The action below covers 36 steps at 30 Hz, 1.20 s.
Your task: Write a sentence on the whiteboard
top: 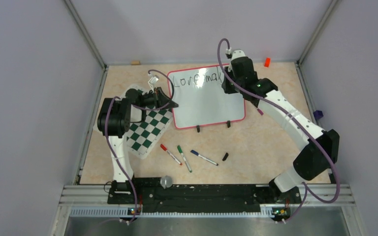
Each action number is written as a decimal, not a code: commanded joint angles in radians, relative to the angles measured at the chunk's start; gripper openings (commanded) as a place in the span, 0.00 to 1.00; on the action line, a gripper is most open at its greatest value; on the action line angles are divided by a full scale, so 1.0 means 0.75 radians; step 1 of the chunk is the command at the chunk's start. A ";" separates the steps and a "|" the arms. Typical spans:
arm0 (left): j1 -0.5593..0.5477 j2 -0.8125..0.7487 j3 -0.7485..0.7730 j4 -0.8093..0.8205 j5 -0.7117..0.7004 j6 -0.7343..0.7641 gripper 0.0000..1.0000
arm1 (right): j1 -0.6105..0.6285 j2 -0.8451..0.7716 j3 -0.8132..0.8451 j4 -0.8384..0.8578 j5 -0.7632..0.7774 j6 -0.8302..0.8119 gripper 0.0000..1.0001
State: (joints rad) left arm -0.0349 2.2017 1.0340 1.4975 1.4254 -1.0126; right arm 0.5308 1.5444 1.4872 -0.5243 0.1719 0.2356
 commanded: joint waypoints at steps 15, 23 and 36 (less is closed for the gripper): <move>-0.012 0.015 0.037 0.163 0.028 0.044 0.00 | -0.068 -0.111 -0.040 0.028 0.132 -0.046 0.00; -0.011 0.011 0.036 0.163 0.033 0.045 0.00 | -0.111 -0.042 0.083 0.033 0.009 -0.025 0.00; -0.011 0.007 0.033 0.162 0.035 0.051 0.00 | -0.110 0.048 0.148 0.059 -0.046 0.004 0.00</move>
State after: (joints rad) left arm -0.0349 2.2017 1.0344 1.4990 1.4261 -1.0142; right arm 0.4446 1.5650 1.5394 -0.5140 0.1585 0.2237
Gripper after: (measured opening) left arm 0.080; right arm 0.087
